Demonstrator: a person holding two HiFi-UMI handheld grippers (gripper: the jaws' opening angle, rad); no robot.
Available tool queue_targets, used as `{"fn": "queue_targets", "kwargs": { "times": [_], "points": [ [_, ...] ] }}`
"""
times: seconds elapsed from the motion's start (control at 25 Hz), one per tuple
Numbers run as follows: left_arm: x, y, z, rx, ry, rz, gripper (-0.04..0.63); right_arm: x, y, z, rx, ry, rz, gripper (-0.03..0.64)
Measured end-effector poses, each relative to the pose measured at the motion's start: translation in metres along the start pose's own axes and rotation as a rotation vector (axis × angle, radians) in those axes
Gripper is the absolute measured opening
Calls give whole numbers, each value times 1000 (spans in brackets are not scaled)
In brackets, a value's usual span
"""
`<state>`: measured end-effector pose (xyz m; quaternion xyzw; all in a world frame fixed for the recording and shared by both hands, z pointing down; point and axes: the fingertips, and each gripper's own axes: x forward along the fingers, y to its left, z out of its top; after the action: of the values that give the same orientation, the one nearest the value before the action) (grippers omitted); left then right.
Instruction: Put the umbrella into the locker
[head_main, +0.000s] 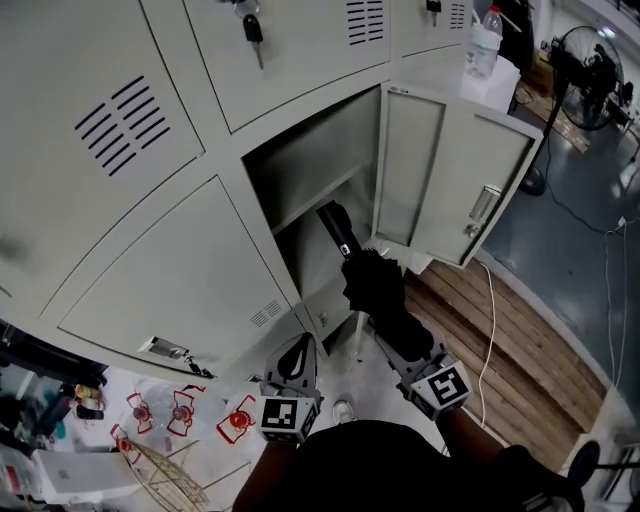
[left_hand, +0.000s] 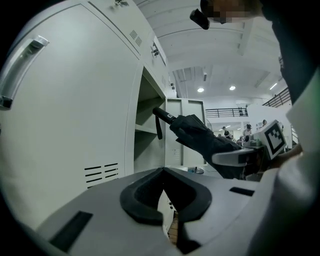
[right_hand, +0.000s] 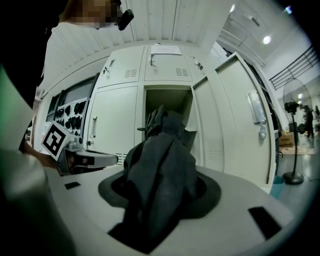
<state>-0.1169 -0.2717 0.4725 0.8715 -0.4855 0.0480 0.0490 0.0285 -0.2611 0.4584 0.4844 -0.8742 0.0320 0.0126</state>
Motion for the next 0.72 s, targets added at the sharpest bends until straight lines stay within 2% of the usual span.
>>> {"fn": "queue_targets", "kwargs": {
  "times": [0.28,0.44,0.72],
  "points": [
    [15,5,25,19,-20,-4,-2,37,-15,28,-39,-24,18,216],
    [23,10,27,26,-19,43,-2,59,-32,42,-64,2,33,216],
    [32,15,26,6,-16,112,-2,101,-47,72,-110,-53,86,218]
  ]
}}
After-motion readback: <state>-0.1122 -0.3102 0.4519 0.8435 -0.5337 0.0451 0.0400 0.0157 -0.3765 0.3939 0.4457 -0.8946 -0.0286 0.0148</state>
